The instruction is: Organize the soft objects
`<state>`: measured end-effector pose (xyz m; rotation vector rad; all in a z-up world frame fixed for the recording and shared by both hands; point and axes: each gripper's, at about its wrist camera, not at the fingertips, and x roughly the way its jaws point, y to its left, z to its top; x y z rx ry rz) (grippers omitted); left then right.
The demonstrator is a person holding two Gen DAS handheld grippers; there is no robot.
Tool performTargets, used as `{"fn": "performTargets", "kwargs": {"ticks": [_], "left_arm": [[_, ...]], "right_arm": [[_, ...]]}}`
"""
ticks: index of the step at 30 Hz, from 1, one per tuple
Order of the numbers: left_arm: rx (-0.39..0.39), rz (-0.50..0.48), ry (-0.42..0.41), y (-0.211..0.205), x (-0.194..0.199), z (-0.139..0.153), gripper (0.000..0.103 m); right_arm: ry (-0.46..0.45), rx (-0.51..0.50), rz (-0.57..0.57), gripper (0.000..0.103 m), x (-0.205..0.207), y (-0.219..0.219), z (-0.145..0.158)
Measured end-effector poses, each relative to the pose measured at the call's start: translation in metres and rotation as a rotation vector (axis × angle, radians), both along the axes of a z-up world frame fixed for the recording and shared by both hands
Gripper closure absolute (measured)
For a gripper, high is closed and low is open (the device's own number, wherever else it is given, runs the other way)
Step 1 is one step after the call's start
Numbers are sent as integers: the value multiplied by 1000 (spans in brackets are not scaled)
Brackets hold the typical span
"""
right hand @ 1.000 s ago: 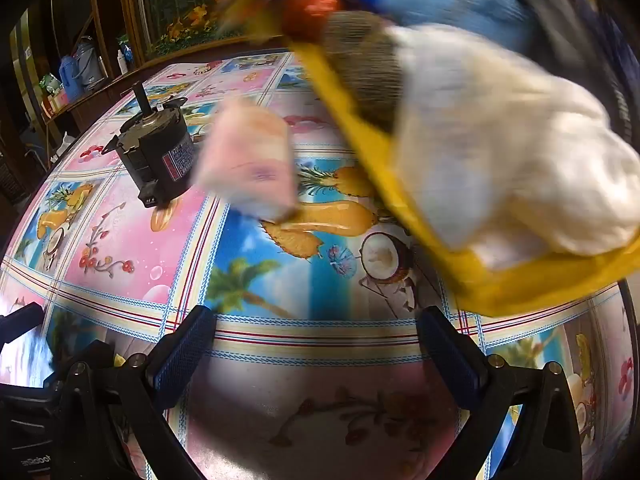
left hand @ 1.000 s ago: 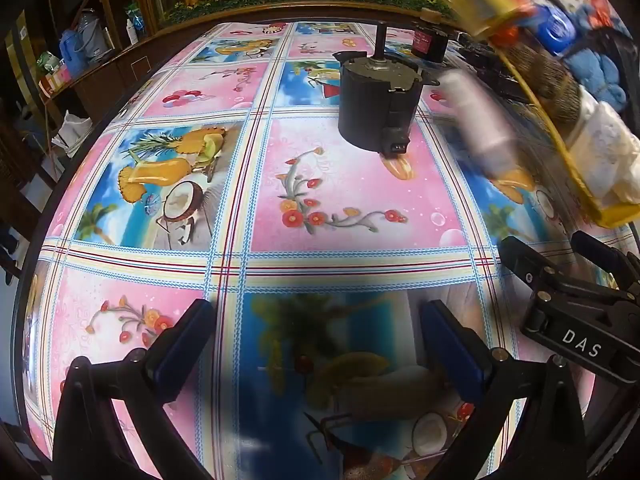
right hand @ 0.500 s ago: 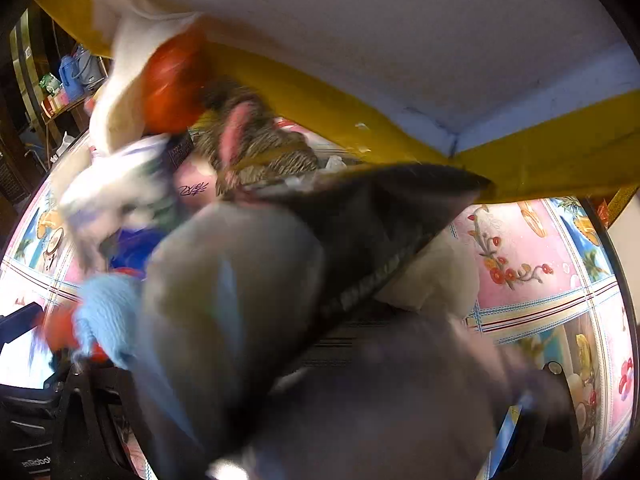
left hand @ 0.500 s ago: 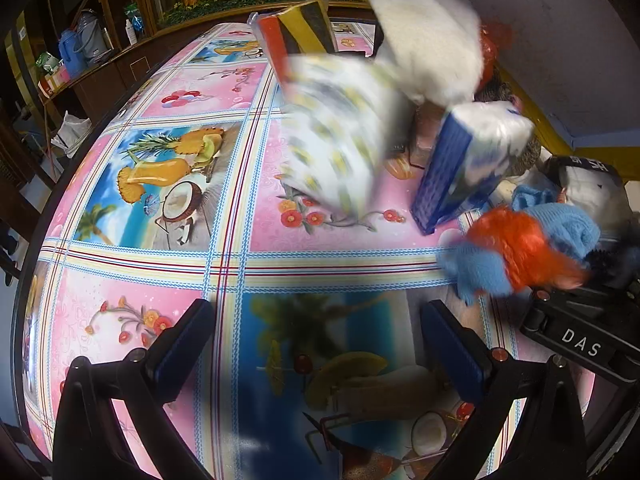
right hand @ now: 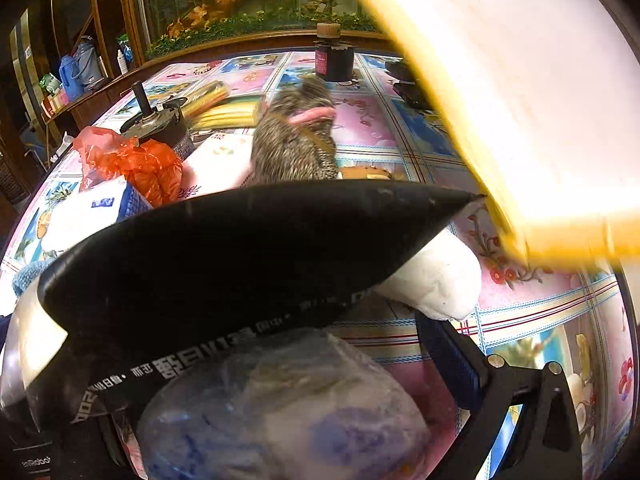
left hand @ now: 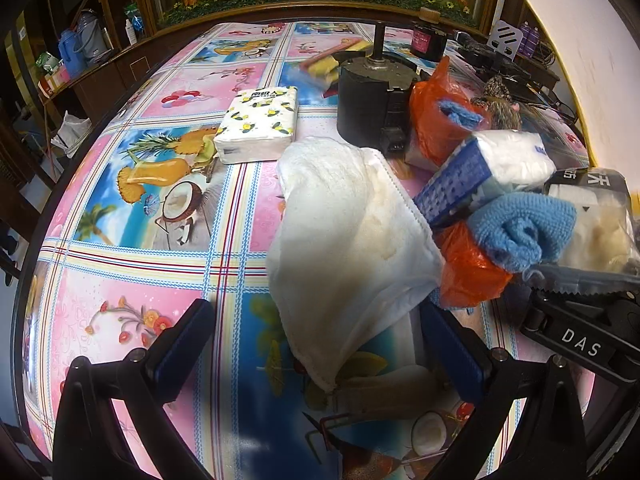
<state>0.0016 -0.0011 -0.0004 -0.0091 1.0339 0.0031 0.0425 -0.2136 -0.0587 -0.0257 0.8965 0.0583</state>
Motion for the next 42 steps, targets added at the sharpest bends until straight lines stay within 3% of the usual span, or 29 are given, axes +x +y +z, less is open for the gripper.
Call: {"fn": "performTargets", "kwargs": {"ticks": [42], "left_arm": [[0,0,-1,0,0,0,0]], "right_arm": [[1,1,2,1,6,-6,-4]]}}
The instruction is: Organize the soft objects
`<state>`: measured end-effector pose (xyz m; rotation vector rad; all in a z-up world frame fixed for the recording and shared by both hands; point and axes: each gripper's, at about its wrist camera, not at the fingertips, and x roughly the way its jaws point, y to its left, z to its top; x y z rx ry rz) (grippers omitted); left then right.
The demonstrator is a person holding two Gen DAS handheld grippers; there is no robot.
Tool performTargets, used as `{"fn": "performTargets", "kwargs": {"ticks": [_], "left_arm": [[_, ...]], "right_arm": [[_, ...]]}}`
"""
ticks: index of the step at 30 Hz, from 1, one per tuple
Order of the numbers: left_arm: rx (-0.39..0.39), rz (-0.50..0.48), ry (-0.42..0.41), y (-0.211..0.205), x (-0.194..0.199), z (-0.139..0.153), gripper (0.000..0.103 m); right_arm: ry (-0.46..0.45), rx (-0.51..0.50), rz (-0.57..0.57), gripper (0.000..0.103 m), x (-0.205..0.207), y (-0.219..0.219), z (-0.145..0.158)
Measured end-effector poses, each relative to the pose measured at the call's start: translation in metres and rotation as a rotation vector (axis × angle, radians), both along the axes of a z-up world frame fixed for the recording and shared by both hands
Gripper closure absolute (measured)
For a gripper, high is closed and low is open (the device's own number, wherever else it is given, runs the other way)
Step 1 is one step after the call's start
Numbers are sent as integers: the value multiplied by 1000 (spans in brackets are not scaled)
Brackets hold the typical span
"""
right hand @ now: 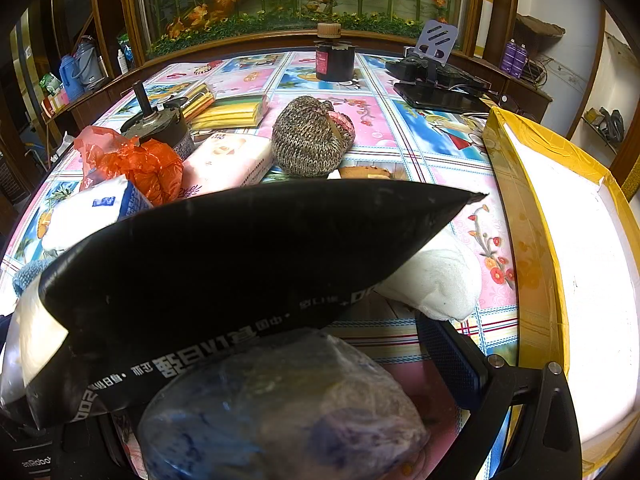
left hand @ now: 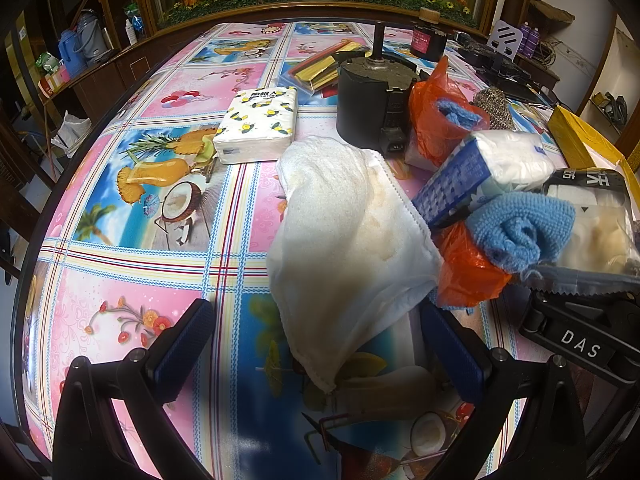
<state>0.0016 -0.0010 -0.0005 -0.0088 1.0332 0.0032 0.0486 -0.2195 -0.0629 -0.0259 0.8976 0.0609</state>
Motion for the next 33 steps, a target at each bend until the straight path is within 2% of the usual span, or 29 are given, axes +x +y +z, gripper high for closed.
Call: {"fn": "performTargets", "kwargs": {"ticks": [5,11,18,22,27,30,33], "left_arm": [[0,2,-1,0,0,1,0],[-2,3,-2,-2,-2,2,0],[0,4,-3,-3,-3,3,0],[-1,19,-14,-3,-4,2,0],[1,31,-20,-2,-5,1,0],[1,31,-21,-2,-5,1,0],[0,-11,-11,-1,-6,2,0]], "right_arm": [[10,-1,-6,1,0,9,-1],[147,-24,95,1,2,5,5],[167,-43,219,0,-34,5,8],[132,-45,249,0,-54,-1,14],[43,16,280,0,-74,-11,40],[-38,72,338,0,-89,-17,61],[-186,188,400,0,-114,-27,85]]}}
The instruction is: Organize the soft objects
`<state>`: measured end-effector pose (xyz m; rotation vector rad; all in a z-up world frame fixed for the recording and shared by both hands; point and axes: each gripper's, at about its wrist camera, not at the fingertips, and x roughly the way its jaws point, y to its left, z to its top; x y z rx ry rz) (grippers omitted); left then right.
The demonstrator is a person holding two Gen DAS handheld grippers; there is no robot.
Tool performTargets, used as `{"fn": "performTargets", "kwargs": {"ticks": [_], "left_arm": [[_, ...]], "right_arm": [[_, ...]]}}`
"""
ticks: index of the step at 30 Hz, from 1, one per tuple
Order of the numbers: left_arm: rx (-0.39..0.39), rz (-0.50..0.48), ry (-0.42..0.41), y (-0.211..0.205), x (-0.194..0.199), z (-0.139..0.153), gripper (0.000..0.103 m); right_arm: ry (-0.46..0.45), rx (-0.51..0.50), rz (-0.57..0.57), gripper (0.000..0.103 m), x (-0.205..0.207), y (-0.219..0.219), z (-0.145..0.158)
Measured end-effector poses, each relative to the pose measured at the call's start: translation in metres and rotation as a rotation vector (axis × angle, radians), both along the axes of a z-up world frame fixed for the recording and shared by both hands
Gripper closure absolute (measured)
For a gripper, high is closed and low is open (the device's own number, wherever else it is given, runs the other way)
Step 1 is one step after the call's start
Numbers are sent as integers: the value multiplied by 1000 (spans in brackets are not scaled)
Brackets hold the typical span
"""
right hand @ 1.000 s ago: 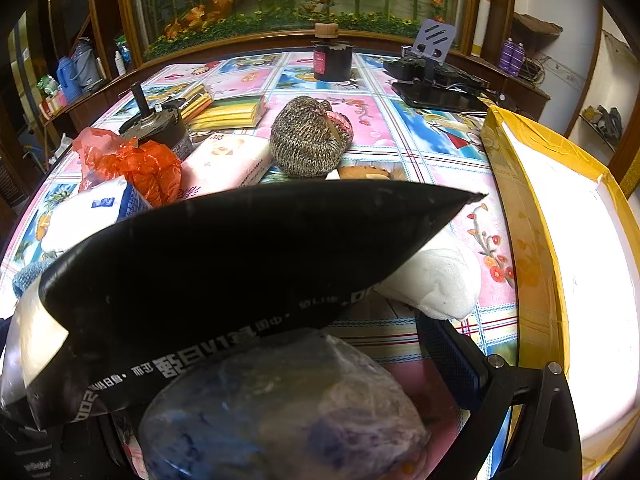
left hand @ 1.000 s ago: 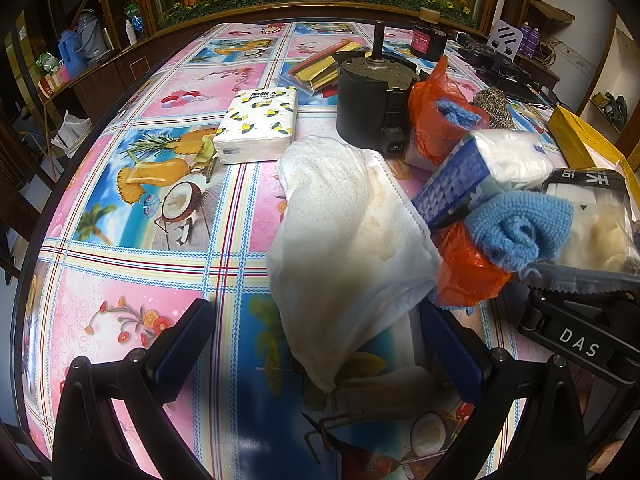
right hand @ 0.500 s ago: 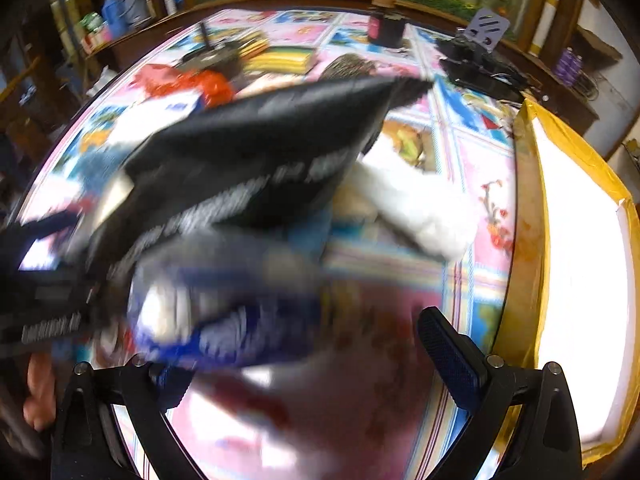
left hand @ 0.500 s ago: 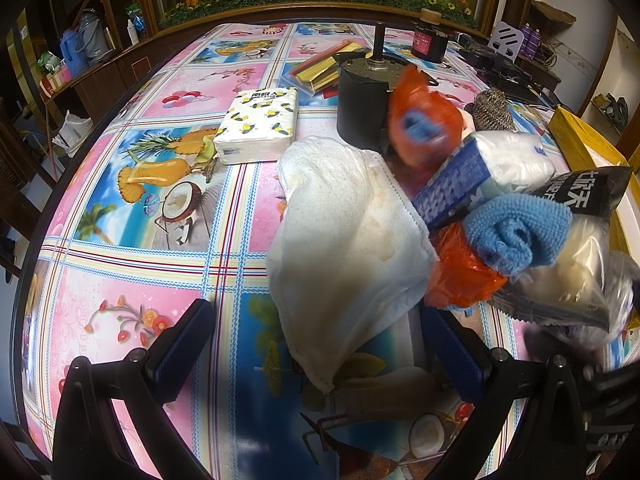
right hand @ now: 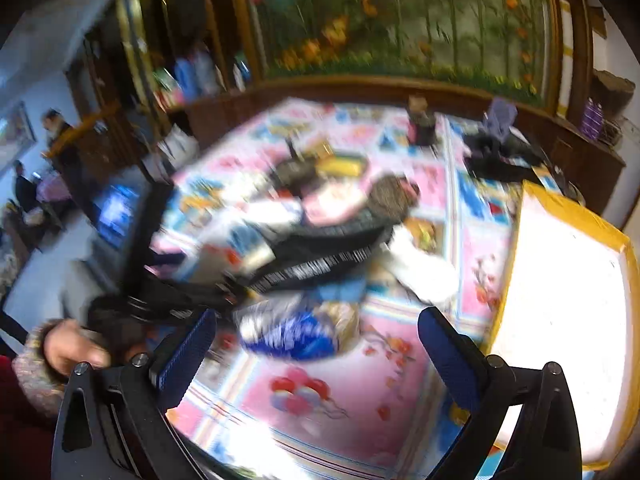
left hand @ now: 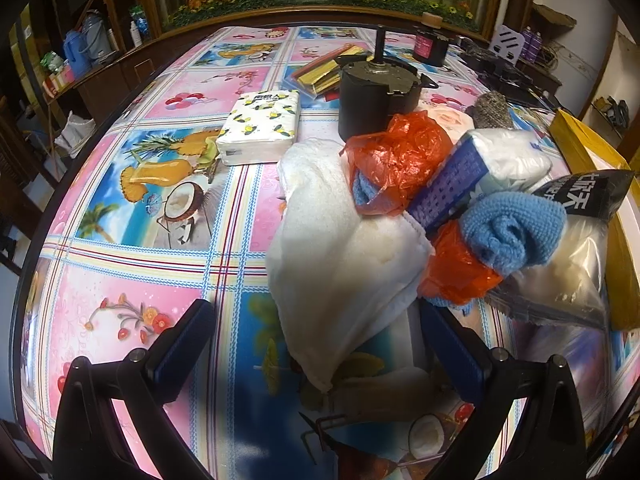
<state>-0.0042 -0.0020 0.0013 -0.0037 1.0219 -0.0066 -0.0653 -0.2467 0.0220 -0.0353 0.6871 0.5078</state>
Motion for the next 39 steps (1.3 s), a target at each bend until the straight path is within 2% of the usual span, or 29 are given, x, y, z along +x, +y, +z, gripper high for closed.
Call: {"fn": "performTargets", "kwargs": {"ticks": [3,7,10,13,17,21,25,28,31,36,39], "left_arm": [[-27,-74,44,6,0,3,0],[-148,-69,79,34,-1,14,0],[-186,-52,63,50,0,24,0],[-165,-26,27,57,4,37,0],[-106,27,3,67,29,51,1],[-80,85,28,81,72,53,28],[-95,108,100,85,110,37,28],[-84,101,119,78,124,28,28],[-78,119,110,73,132,25,19],[-54,100,107,59,144,18,19],[-10,100,110,57,144,12,52]], "right_arm": [[-63,64,10,0,-12,-10,8],[-69,91,2,0,-12,-17,10],[-65,145,-1,0,-9,-29,11],[-67,177,0,0,-11,-34,10],[-61,173,-6,0,-10,-36,6],[-60,187,-26,0,-13,-44,5],[-56,202,-50,0,-15,-54,5],[-55,199,-57,0,-16,-58,4],[-50,193,-60,0,-14,-59,5],[-43,185,-60,0,-10,-55,8],[-37,167,-52,0,-5,-48,14]]}}
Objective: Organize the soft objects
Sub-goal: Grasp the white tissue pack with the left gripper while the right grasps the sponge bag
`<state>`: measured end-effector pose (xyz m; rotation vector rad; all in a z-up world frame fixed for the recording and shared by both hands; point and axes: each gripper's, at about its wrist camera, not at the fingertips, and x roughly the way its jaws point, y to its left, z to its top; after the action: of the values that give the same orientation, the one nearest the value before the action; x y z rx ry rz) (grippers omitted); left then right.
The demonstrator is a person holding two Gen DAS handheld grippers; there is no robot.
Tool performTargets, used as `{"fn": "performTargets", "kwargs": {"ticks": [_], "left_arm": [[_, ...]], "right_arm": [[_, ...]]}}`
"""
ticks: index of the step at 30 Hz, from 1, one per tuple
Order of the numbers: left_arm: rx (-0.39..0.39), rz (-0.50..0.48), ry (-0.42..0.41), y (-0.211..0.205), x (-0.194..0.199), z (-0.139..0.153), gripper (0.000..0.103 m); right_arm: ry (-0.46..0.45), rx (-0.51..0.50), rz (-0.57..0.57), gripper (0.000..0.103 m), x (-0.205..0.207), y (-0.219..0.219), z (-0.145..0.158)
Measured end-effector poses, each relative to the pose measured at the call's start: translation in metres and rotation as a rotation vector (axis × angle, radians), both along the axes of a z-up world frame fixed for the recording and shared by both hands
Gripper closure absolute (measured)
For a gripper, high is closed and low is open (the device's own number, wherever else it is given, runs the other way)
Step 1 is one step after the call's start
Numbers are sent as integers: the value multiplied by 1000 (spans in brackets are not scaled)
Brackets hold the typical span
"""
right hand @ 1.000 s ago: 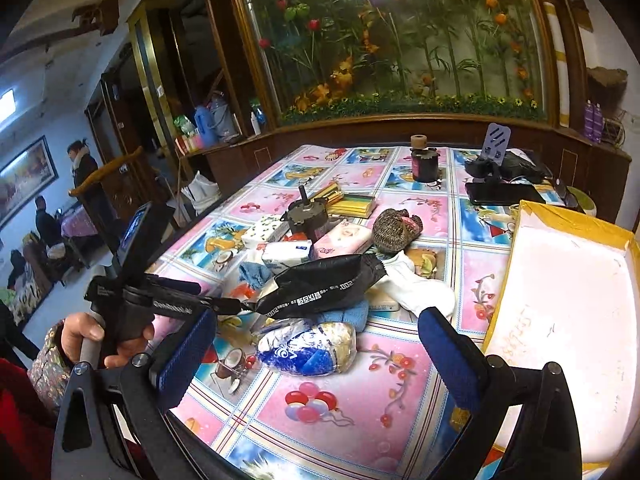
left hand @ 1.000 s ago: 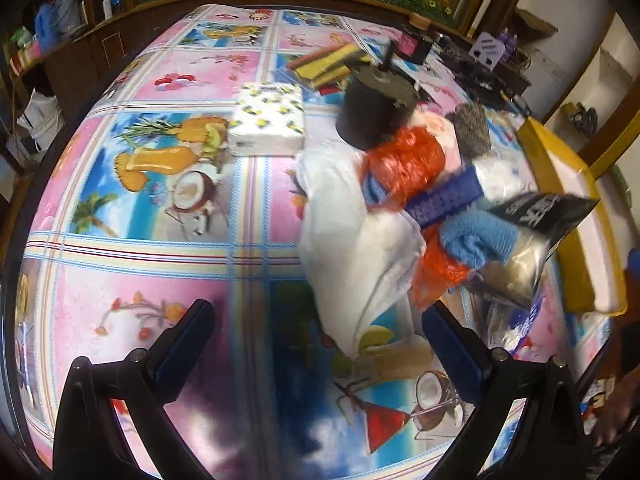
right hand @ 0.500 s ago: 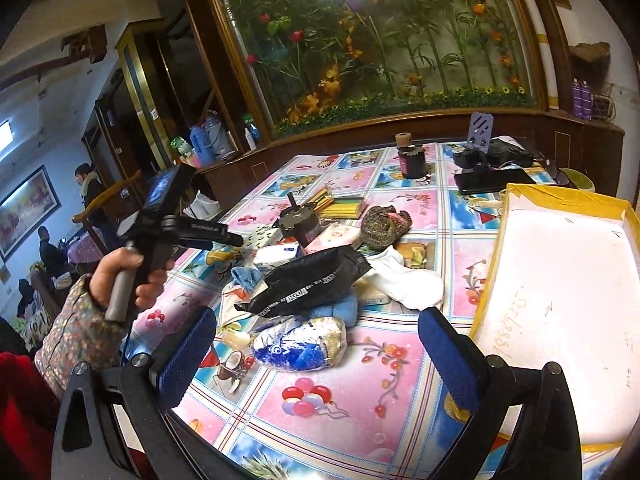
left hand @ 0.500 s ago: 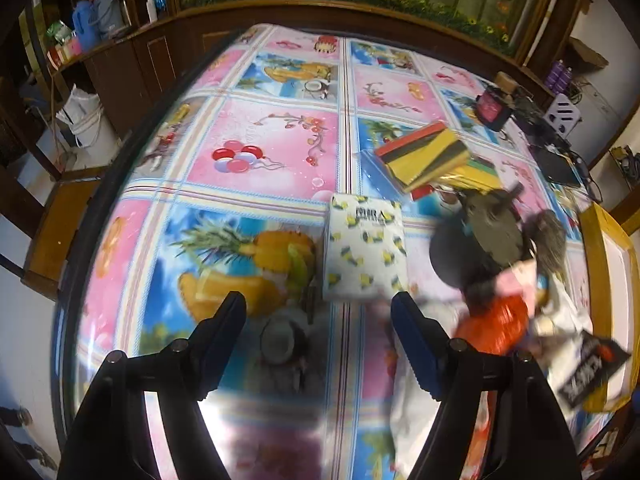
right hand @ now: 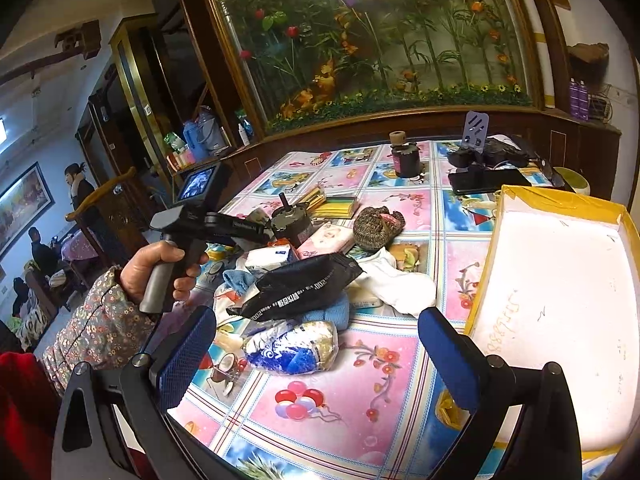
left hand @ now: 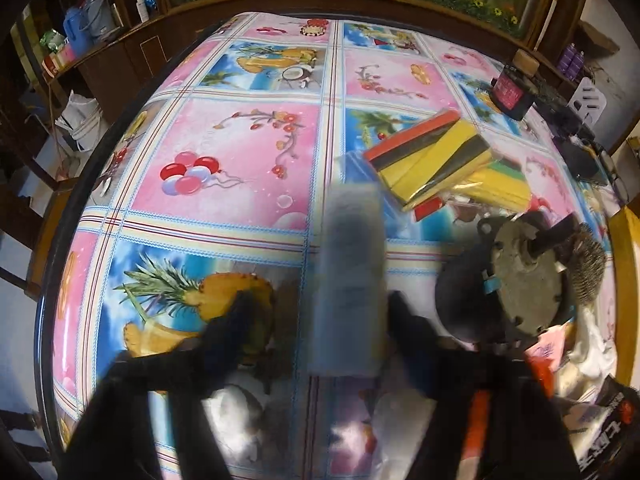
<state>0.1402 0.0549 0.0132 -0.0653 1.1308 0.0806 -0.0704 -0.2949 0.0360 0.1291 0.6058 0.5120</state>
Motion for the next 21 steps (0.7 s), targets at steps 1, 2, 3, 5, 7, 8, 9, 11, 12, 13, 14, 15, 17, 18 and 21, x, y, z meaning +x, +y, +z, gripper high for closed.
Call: {"fn": "performTargets", "kwargs": {"ticks": [1,2,3,5,7,8,9,11,12,13,14,15,17,18,21], "left_arm": [[16,1,-13,1,-1,-1,54],[21,1,-23,2,-2,-1,55],[20,-1,-29,3,-3,-1,59],[10,-1,-34,8,-5,1,72],[-22,0,-41,14,-5,3,79],[-37,1,-44,16,-6,4,79],[-48,0,-50,18,-6,4,79],[-52,-7,-61,19,-6,5,79],[-54,-7,-65,19,-6,5,79],[-59,-4,-67,20,-6,5,79],[-62,-4,-65,21,-6,5,79],[-61,-7,-65,21,-5,5,79],[-62,1,-69,22,-6,4,79],[-61,-1,-67,21,-6,3,79],[-70,-15,-65,19,-6,2,79]], "right_arm": [[1,-8,5,0,3,3,5],[2,-12,7,0,5,5,8],[6,-19,10,0,10,9,14],[18,-22,18,0,20,16,24],[32,-9,31,0,36,26,38],[48,-4,44,0,48,32,45],[68,-2,54,0,61,39,50],[110,-13,48,0,88,51,59],[132,-22,42,0,104,58,62],[155,-41,41,0,123,67,64],[176,-68,38,1,139,75,64],[191,-98,33,2,157,84,64],[188,-200,36,12,192,102,60],[187,-270,59,14,209,113,55],[186,-453,170,17,252,136,33]]}}
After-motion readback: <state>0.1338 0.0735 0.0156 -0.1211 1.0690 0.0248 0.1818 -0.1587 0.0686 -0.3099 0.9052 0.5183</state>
